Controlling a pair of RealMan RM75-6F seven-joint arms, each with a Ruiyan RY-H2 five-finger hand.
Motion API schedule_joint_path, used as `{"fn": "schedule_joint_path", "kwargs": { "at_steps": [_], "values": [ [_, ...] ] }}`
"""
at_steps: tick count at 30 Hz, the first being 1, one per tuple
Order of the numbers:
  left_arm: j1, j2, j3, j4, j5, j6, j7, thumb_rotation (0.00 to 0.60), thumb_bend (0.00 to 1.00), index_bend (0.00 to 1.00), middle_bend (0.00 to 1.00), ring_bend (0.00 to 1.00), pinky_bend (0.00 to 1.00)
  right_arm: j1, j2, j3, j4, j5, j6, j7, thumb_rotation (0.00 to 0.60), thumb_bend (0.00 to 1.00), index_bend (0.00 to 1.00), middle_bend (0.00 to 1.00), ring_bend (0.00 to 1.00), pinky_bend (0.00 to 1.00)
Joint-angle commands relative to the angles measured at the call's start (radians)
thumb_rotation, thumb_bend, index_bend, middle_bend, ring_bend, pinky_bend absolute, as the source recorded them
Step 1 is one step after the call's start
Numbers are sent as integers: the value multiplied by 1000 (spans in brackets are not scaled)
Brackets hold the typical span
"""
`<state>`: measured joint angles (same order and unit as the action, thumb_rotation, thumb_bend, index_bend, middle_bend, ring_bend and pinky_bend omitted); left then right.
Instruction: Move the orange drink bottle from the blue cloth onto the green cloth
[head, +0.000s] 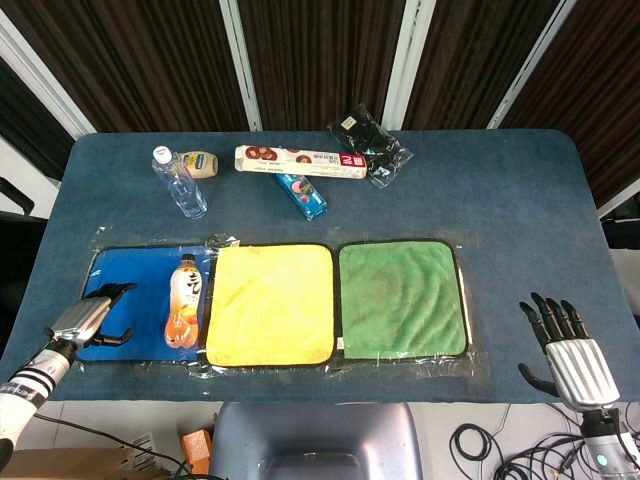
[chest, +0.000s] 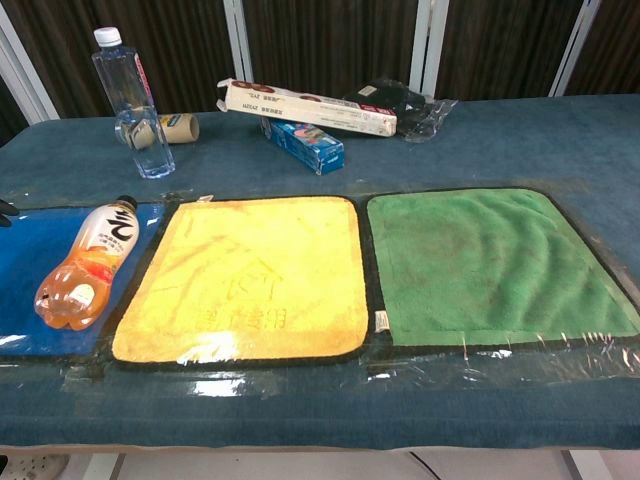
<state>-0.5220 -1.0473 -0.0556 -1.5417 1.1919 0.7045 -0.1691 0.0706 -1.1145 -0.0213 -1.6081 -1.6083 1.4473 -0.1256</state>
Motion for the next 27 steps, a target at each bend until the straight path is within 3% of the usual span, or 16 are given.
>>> {"fn": "schedule_joint_path", "kwargs": {
  "at_steps": [1, 8, 16, 27],
  "values": [
    [-21, 5, 4, -3, -28, -38, 19, 471, 410, 125, 115, 44, 120, -4, 1, -2, 0, -5, 8, 1, 600, 175, 0, 0, 0, 0],
    [-80, 3, 22, 5, -133, -134, 91, 443, 442, 144, 115, 47, 120, -11, 5, -7, 4, -19, 26, 14, 600, 175, 0, 0, 0, 0],
    [-126, 13, 45, -68, -223, -136, 187, 435, 462, 153, 115, 51, 120, -10, 12, -9, 6, -27, 29, 28, 600, 175, 0, 0, 0, 0],
    [-193, 12, 55, -130, -256, -184, 218, 416, 489, 172, 138, 78, 120, -12, 13, -11, 6, -32, 33, 32, 600, 175, 0, 0, 0, 0]
  ]
}}
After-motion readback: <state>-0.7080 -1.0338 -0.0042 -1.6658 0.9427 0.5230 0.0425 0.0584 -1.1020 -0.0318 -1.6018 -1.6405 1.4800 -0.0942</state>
